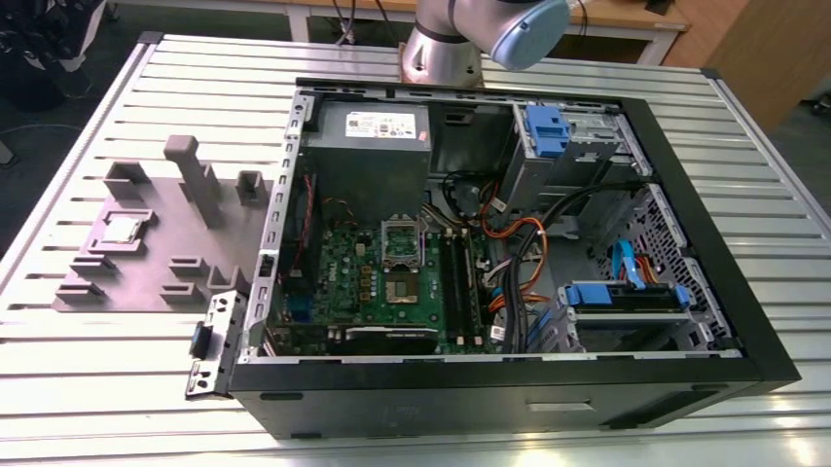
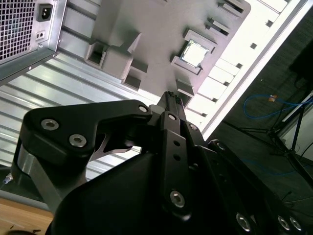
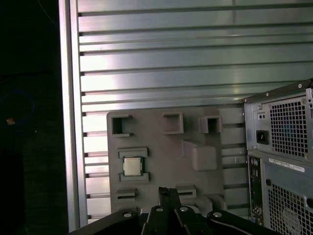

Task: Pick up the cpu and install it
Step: 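Reach for the cpu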

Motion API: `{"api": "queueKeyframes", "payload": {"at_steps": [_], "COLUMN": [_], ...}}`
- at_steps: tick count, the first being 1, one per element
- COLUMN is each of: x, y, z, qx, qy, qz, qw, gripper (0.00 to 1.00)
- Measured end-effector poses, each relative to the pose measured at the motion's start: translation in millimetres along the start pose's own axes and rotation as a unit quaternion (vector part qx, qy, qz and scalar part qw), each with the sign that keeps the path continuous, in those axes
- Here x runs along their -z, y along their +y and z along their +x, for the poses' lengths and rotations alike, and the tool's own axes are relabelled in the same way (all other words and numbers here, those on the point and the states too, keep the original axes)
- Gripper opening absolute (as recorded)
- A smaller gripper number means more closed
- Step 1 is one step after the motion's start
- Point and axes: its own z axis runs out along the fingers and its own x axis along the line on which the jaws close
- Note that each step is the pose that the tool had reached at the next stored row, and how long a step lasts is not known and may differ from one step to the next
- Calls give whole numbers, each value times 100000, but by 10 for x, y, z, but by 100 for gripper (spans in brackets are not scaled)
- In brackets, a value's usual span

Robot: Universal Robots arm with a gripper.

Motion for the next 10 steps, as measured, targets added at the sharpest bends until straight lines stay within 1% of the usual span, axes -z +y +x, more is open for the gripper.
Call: {"api": "queueKeyframes", "payload": {"at_steps": [10], "x": [0], "y": [-1], "z": [5], "qx": [-3], "qy": [-1], "qz": [3], "qw": [100000], "gripper": [11]}}
